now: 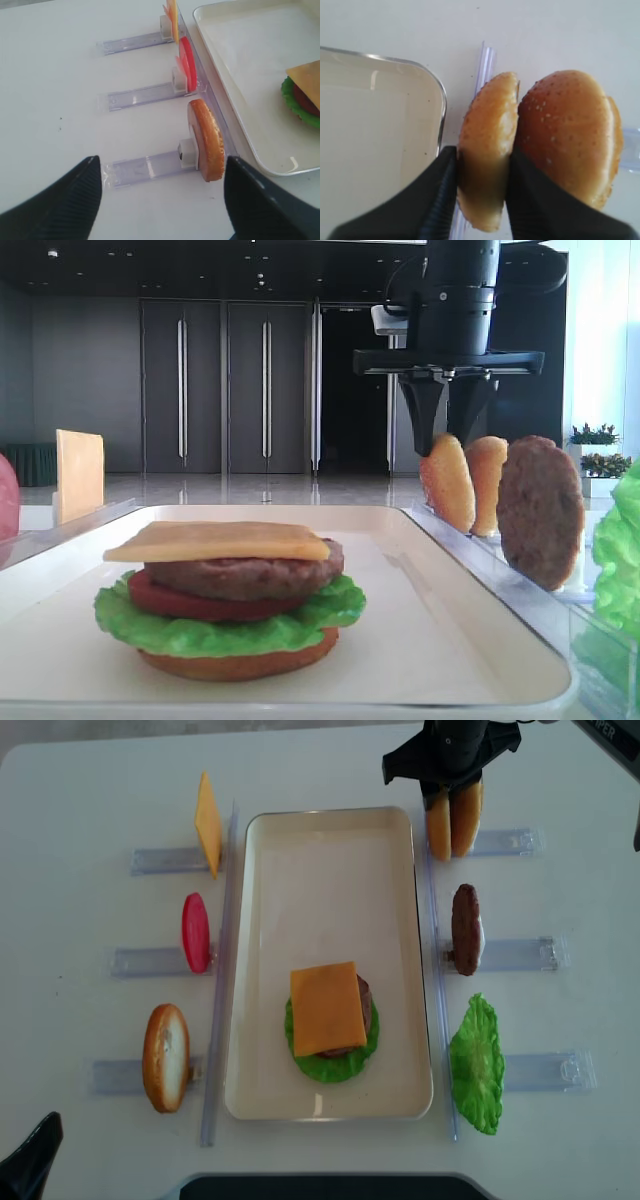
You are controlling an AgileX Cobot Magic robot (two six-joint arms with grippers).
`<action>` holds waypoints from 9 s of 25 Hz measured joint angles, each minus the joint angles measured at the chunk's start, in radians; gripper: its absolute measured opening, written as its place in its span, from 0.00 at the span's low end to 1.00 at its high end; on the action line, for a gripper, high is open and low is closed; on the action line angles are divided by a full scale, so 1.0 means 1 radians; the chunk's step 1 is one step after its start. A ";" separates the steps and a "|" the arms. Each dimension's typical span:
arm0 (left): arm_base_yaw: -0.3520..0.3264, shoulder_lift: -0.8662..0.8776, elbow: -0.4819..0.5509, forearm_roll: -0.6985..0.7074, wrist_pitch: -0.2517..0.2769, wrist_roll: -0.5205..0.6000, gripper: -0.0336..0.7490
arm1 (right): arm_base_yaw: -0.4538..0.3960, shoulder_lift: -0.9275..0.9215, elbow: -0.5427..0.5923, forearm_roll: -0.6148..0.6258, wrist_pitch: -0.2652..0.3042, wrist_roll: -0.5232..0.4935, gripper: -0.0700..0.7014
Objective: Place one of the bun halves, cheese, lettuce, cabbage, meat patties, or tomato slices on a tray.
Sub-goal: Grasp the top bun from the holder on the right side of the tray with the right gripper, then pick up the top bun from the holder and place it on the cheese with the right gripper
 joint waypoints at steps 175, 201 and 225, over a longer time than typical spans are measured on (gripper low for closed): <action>0.000 0.000 0.000 0.000 0.000 0.000 0.78 | -0.009 -0.386 1.120 1.829 -0.052 -1.353 0.27; 0.000 0.000 0.000 0.000 0.000 0.000 0.78 | -0.006 -0.326 1.112 1.862 -0.047 -1.390 0.27; 0.000 0.000 0.000 0.000 0.000 0.000 0.78 | 0.010 -0.326 1.112 1.861 -0.039 -1.390 0.27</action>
